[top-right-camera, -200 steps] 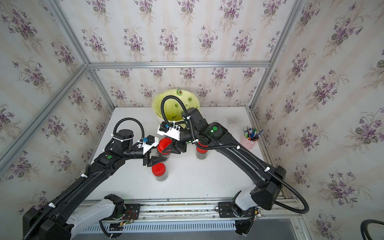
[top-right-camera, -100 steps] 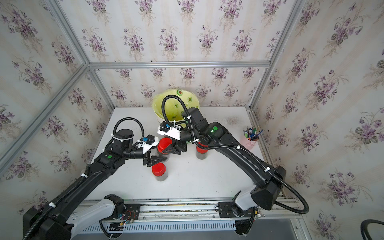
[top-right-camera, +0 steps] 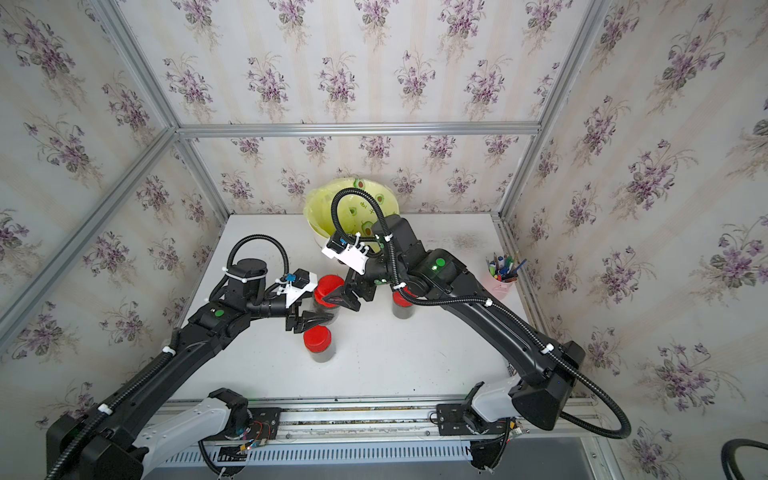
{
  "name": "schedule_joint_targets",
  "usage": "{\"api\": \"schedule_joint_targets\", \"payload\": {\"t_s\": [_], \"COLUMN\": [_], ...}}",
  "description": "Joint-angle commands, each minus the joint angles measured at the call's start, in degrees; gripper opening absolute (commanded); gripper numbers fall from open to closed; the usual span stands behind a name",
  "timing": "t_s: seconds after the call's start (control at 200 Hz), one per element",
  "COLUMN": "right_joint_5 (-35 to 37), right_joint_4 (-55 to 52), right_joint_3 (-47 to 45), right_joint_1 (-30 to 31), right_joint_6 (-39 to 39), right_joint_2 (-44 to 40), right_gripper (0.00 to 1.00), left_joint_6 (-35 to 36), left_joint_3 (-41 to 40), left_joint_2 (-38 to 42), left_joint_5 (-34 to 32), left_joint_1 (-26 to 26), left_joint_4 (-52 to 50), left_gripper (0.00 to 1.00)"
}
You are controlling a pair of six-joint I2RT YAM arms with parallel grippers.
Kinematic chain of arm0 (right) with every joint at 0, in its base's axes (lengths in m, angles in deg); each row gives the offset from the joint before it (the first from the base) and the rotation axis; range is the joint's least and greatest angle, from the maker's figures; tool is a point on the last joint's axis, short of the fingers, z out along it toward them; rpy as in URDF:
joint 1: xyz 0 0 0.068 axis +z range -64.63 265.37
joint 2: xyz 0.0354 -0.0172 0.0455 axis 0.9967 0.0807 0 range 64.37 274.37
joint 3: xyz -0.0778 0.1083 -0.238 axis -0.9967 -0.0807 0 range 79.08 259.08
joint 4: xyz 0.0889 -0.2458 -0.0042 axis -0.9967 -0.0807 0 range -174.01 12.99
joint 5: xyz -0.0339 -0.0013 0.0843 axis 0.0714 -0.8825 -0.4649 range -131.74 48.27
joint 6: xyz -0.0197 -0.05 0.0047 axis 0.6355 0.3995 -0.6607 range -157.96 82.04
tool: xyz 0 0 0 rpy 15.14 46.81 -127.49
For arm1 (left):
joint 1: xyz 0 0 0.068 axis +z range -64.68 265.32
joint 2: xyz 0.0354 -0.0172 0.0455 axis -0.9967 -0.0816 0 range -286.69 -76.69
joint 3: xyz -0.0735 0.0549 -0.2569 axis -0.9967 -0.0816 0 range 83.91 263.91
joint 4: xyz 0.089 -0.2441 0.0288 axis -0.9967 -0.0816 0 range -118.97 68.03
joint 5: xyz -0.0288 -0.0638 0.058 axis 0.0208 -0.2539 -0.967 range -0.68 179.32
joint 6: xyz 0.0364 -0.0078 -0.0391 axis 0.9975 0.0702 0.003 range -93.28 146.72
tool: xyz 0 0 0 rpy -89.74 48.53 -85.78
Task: Empty moldy tea leaves from jars
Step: Unscrew the lid from the jar.
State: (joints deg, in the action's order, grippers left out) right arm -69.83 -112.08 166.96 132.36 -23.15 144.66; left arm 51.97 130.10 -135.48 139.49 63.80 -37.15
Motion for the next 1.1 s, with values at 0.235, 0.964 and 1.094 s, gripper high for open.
{"api": "schedule_joint_targets", "payload": {"t_s": [0.235, 0.964, 1.094], "right_joint_5": [12.28, 22.17, 22.69], "right_joint_4": [-0.18, 0.81, 0.88], "right_joint_3": [-0.42, -1.2, -0.7], "right_joint_1": [2.68, 8.65, 9.26], "right_joint_6": [-22.43, -29.41, -29.36], "right_joint_2": [-2.51, 0.79, 1.34], "right_gripper": [0.97, 0.88, 0.86], "left_joint_6": [0.34, 0.36, 0.33], "left_joint_3": [0.48, 0.48, 0.45], "left_joint_2": [-0.11, -0.35, -0.23], "left_joint_5": [-1.3, -2.01, -1.96], "left_joint_1": [0.01, -0.01, -0.04], "left_joint_4": [0.68, 0.63, 0.63], "left_gripper": [0.46, 0.46, 0.46]}}
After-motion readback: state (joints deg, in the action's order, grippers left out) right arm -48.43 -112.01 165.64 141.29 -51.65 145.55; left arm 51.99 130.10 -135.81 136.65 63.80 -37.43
